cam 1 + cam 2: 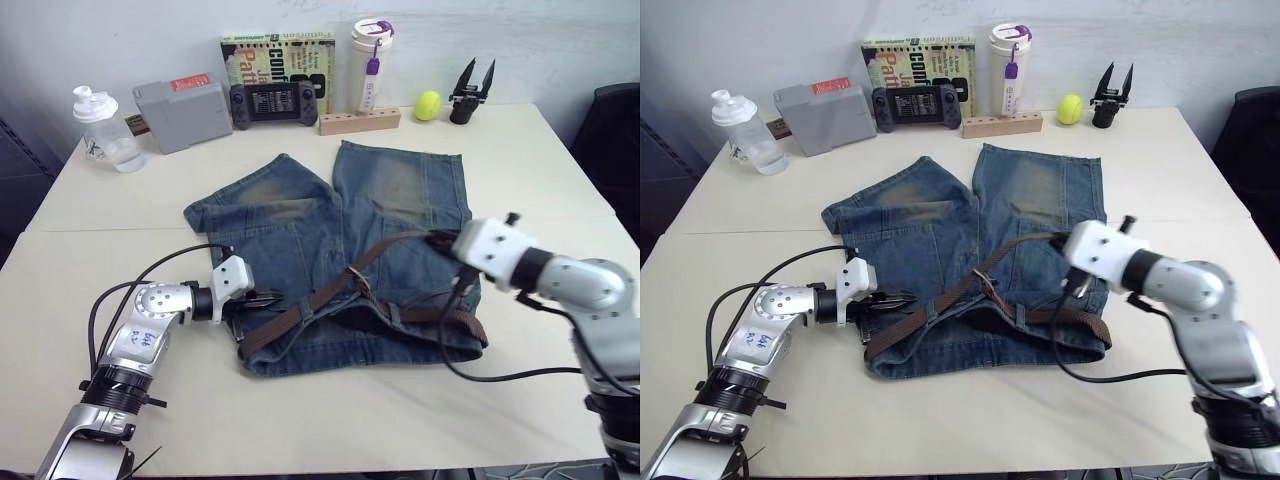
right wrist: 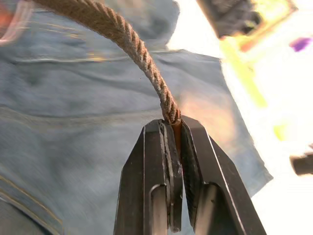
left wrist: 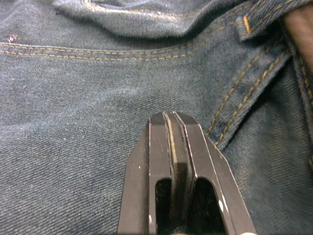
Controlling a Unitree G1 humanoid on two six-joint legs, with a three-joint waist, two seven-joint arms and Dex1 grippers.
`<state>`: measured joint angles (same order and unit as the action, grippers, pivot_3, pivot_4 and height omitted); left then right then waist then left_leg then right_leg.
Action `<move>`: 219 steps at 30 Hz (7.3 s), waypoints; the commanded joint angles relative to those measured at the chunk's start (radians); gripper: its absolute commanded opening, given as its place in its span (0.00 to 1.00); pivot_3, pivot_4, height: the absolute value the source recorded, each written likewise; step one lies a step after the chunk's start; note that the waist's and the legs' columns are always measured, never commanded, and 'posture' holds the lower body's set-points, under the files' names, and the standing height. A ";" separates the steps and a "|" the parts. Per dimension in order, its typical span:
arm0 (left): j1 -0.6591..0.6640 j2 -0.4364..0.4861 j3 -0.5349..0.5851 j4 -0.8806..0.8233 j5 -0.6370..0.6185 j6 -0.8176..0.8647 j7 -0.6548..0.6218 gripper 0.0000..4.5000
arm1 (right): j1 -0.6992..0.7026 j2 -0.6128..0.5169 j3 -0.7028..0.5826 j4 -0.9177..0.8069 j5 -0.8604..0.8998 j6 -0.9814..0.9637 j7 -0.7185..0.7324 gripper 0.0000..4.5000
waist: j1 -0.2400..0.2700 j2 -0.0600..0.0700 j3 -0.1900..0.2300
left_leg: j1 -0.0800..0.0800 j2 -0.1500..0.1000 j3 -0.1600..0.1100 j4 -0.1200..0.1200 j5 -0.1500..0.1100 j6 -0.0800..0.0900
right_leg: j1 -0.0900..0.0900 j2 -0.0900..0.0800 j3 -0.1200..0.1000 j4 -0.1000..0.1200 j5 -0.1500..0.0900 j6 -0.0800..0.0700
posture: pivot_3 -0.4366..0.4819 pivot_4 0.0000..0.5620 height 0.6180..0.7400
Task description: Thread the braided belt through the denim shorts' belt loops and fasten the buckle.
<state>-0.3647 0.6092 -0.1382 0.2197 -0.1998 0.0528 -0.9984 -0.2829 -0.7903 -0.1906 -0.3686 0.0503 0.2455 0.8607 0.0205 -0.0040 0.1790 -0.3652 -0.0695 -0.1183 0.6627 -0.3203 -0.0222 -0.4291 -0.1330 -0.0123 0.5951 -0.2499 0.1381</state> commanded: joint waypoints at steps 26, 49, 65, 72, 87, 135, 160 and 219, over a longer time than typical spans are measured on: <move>-0.126 -0.094 0.081 -0.435 -0.266 0.363 0.079 0.79 | -0.199 0.065 0.426 -0.089 -0.151 0.131 -0.022 0.00 | -0.002 -0.004 0.002 | -0.005 0.000 0.001 0.001 0.001 -0.001 | -0.007 0.001 0.001 0.003 0.000 0.000 | 0.48 0.27 0.71; -0.193 -0.186 -0.005 -0.239 -0.064 0.178 0.114 0.01 | -0.201 0.093 0.439 -0.139 -0.137 0.143 -0.004 0.00 | 0.000 -0.004 0.002 | -0.005 0.000 0.002 0.002 0.001 -0.002 | -0.008 0.001 0.002 0.004 0.000 0.000 | 0.48 0.27 0.71; -0.056 -0.265 0.093 -0.384 -0.187 0.241 0.219 0.00 | -0.104 0.116 0.230 -0.179 0.021 0.435 -0.068 0.89 | 0.004 -0.004 0.002 | -0.005 0.000 0.002 0.002 0.001 -0.002 | -0.008 0.001 0.002 0.005 0.000 0.000 | 0.48 0.27 0.71; 0.040 -0.312 0.118 -0.496 -0.281 0.276 0.246 0.00 | -0.099 0.266 0.256 -0.271 0.241 0.659 -0.085 0.23 | -0.006 -0.004 0.002 | -0.005 0.002 0.003 0.001 0.001 -0.002 | -0.010 0.002 0.003 0.006 0.000 -0.001 | 0.48 0.27 0.71; 0.165 -0.281 0.153 -0.606 -0.264 0.251 0.312 0.00 | -0.058 0.214 0.559 -0.174 0.211 0.753 -0.179 0.01 | 0.001 -0.004 0.002 | -0.004 0.001 0.004 0.001 0.001 -0.002 | -0.010 0.002 0.004 0.006 -0.001 -0.001 | 0.48 0.27 0.71; 0.240 -0.163 0.158 -0.550 -0.181 0.124 0.300 0.00 | -0.141 0.267 0.538 -0.237 0.316 0.785 -0.282 0.01 | 0.001 -0.005 0.001 | -0.005 0.002 0.002 0.001 0.000 0.000 | -0.009 0.002 0.003 0.005 -0.001 -0.002 | 0.48 0.27 0.71; 0.294 -0.106 0.149 -0.551 -0.104 -0.001 0.232 0.00 | -0.345 0.156 0.584 0.059 0.364 0.656 0.060 0.01 | -0.007 -0.005 0.001 | -0.005 0.003 0.005 0.001 -0.001 0.000 | -0.010 0.002 0.003 0.004 0.000 -0.002 | 0.48 0.27 0.71; 0.297 -0.112 0.153 -0.538 -0.096 0.001 0.247 0.00 | -0.351 0.206 0.669 0.040 0.258 0.619 0.065 0.01 | -0.021 -0.005 0.001 | -0.005 0.003 0.000 0.001 -0.001 -0.001 | -0.012 0.002 0.004 0.005 0.000 -0.003 | 0.48 0.27 0.71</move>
<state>-0.0687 0.4918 -0.0010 -0.2984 -0.2919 0.0634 -0.7579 -0.6383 -0.5837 0.4700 -0.3109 0.3146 0.8832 0.9192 -0.0001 -0.0093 0.1797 -0.3706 -0.0663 -0.1178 0.6634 -0.3214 -0.0235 -0.4409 -0.1308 -0.0087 0.6004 -0.2503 0.1356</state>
